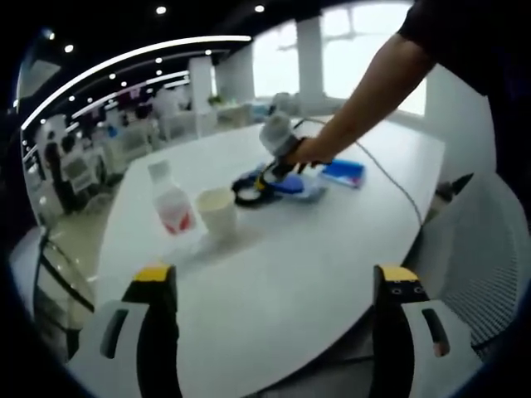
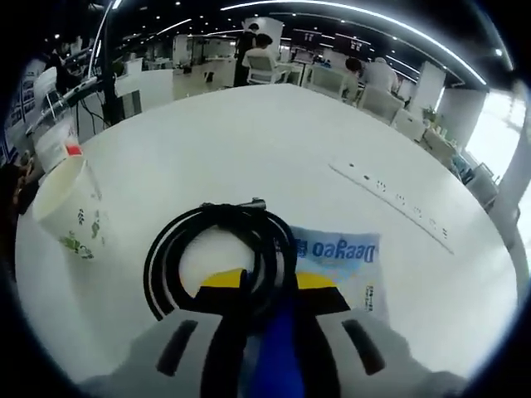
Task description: Arrange the tabletop items into an orderly group along one side of the table until the central work area is clear of visible clutter.
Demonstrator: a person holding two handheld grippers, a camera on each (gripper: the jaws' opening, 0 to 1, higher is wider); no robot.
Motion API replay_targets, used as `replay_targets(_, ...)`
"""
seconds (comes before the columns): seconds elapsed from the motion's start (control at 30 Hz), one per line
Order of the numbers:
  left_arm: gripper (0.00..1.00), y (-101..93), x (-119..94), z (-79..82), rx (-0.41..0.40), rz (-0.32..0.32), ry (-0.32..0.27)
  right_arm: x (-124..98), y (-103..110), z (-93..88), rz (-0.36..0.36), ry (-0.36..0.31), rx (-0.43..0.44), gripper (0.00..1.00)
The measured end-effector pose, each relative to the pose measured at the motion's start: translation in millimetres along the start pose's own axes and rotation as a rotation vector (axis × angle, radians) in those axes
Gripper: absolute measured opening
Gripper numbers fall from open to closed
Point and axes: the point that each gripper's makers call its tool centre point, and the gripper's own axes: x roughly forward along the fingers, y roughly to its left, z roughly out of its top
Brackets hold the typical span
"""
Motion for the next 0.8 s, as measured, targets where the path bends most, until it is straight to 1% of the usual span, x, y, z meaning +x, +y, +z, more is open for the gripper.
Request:
replay_targets(0.13,0.95,0.2,0,-0.3,0.0,0.002,0.0,1,2,1.0,-0.006,0.003,0.008,0.13)
replay_targets(0.23,0.95,0.1,0,-0.4,0.0,0.002,-0.001,1,1,1.8,-0.015,0.006,0.052,0.09)
replay_targets(0.5,0.95,0.0,-1,0.2,0.002,0.002,-0.004,-5,1,4.6,-0.001,0.004,0.084,0.06)
replay_targets(0.6,0.95,0.0,-1,0.3,0.002,0.001,-0.006,-9,2,10.8,0.015,-0.02,0.15,0.03)
replay_targets(0.67,0.95,-0.3,-1,0.8,0.005,0.0,-0.008,-12,3,12.3,0.016,-0.02,0.121,0.03)
replay_targets(0.8,0.95,0.0,-1,1.4,0.01,0.001,-0.011,-15,2,13.2,0.024,-0.024,0.127,0.02)
